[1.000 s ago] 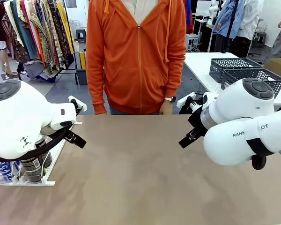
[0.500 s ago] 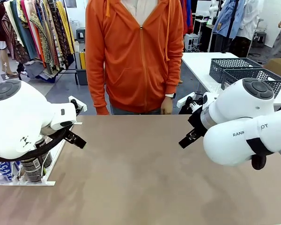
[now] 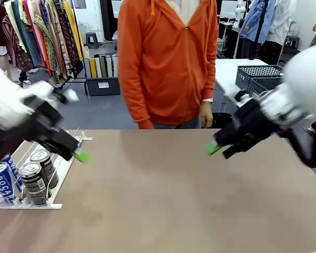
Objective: Retrieve and store the cans from the dispenser.
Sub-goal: Pick up one can from the Automatic Can Dispenser and place it in the middle of the table.
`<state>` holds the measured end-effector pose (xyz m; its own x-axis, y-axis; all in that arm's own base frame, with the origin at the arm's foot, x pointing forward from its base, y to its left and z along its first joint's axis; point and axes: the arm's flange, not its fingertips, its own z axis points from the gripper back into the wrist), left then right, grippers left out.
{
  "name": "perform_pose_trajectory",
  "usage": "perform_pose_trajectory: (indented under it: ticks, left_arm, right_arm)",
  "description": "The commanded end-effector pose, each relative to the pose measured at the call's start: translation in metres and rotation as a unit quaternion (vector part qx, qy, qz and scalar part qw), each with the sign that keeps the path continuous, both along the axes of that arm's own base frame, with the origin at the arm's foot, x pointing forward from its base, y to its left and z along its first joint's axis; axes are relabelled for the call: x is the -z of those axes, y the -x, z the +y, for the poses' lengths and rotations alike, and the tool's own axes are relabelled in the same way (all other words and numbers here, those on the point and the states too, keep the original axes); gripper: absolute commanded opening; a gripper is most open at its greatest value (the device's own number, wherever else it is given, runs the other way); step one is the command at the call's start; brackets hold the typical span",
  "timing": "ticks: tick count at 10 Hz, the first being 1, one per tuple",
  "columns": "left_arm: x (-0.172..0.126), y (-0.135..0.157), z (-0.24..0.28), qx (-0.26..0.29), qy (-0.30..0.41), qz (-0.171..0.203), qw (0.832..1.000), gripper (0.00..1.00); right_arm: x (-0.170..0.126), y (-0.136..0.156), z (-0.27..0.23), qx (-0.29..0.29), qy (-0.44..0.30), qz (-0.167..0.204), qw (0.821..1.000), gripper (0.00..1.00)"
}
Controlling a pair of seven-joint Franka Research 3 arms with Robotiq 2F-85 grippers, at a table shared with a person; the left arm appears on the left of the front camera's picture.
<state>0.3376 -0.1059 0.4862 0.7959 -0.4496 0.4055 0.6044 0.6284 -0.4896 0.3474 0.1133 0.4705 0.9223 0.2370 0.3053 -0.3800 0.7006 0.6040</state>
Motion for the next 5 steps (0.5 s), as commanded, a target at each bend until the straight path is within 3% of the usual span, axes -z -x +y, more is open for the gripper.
perform_pose_trajectory:
  ticks: [1,3,5]
  left_arm:
    - [-0.029,0.007,0.094,-0.024,0.135,0.027,0.99,1.0]
    - [-0.028,0.026,0.192,-0.09,0.256,0.008,0.962,1.0]
    - [0.005,0.046,0.263,-0.15,0.346,0.012,0.926,1.0]
  right_arm:
    - [-0.02,0.032,-0.07,0.025,-0.126,-0.012,0.992,1.0]
    - [-0.01,0.064,-0.16,0.099,-0.256,-0.05,0.96,1.0]
    - [0.025,0.09,-0.222,0.19,-0.342,-0.076,0.917,1.0]
